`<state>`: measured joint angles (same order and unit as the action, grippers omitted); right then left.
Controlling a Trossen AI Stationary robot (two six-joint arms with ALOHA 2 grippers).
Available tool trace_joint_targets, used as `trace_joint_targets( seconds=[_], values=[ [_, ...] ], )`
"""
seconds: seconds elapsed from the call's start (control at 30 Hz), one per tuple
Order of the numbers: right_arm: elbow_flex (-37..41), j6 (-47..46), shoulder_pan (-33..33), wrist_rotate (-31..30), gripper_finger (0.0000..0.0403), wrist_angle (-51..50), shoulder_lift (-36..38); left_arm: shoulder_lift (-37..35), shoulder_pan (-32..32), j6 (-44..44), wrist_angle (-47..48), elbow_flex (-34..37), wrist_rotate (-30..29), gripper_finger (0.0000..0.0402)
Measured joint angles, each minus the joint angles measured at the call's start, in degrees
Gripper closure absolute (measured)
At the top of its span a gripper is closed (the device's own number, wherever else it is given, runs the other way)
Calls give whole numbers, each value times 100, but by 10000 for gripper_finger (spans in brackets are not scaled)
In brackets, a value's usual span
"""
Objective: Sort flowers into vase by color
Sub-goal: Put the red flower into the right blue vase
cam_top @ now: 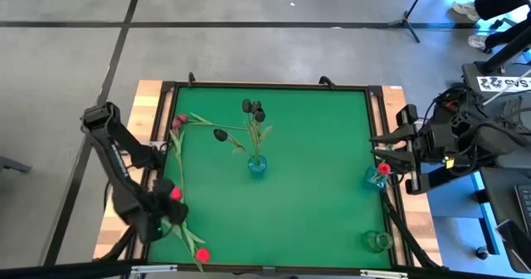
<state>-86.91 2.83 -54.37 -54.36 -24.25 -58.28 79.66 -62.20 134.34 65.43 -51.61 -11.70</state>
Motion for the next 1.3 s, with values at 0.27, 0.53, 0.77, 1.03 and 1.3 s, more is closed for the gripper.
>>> trace_joint_targets(
  seconds=[0.27, 0.53, 0.77, 1.03, 1.3],
  values=[
    [-2, -2, 0, 472, 292, -159, -23, 0, 836, -404, -1318, 844, 506, 232],
    [-4, -1024, -4, 905, 292, -523, -291, -4, 1335, -398, -1389, 1172, 742, 232],
    [-4, -1613, -4, 1483, 292, -654, -540, -3, 1435, -794, -1148, 1026, 993, 232],
    [-4, -1609, 0, 970, 292, -1021, -379, -2, 1330, -691, -1050, 1064, 1576, 232],
    [-4, -1607, 0, 888, 292, -1080, -306, 109, 1177, -149, -1261, 1170, 1575, 232]
  ],
)
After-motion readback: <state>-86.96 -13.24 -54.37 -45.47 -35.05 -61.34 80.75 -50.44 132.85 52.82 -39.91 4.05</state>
